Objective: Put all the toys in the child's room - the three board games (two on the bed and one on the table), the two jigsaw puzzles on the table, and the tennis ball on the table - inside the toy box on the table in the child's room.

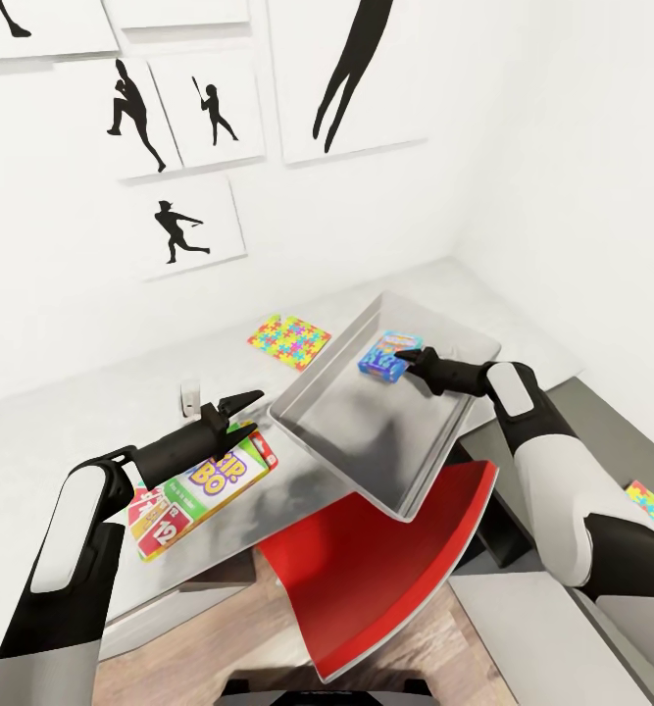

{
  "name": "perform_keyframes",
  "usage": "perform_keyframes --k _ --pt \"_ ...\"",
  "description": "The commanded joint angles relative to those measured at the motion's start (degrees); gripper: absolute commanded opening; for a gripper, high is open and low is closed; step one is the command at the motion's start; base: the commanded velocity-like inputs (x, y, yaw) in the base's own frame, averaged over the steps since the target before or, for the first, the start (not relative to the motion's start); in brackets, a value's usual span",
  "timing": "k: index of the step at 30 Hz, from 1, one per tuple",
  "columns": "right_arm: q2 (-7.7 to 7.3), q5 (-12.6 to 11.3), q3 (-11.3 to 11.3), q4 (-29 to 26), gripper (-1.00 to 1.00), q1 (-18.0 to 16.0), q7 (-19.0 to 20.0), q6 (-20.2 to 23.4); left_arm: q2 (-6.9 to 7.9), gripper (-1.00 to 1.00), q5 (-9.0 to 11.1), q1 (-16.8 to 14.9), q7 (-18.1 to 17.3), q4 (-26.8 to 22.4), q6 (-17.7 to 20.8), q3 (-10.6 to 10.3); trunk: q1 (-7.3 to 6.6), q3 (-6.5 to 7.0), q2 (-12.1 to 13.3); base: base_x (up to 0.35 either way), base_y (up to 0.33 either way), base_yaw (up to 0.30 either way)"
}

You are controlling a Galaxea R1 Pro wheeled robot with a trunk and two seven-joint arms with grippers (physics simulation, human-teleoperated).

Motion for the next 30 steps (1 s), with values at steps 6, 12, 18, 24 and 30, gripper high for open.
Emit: perform_keyframes --k 6,12,18,24,30 --pt "-0.24 0.4 -0.2 0.0 -1.00 -0.2 0.5 0.0 -0.08 1.00 0.6 0.0 0.6 -0.1 0.2 0.0 0.03 -0.08 -0.1 0.000 0.000 0.000" --pt "-0.44 0.5 -0.2 0.0 -1.00 -0.2 0.6 -0.3 -0.19 1.00 0.6 0.0 0.6 -0.1 0.2 0.0 0.03 -0.08 -0.1 0.000 0.000 0.000" --pt "-0.30 0.5 -0.1 -0.1 -1.00 -0.2 0.7 -1.8 -0.29 1.00 0.6 0.0 0.6 -0.1 0.2 -0.1 0.03 -0.08 -0.1 0.000 0.000 0.000" --pt "-0.19 0.4 -0.1 -0.1 -1.00 -0.5 0.7 -3.3 -0.37 1.00 0.6 0.0 0.6 -0.1 0.2 -0.1 0.03 -0.10 -0.1 0.000 0.000 0.000" --pt "-0.10 0.4 -0.1 -0.1 -1.00 -0.7 0.7 -3.7 -0.37 1.00 0.6 0.0 0.6 -0.1 0.2 -0.1 0.03 -0.38 -0.1 0.000 0.000 0.000"
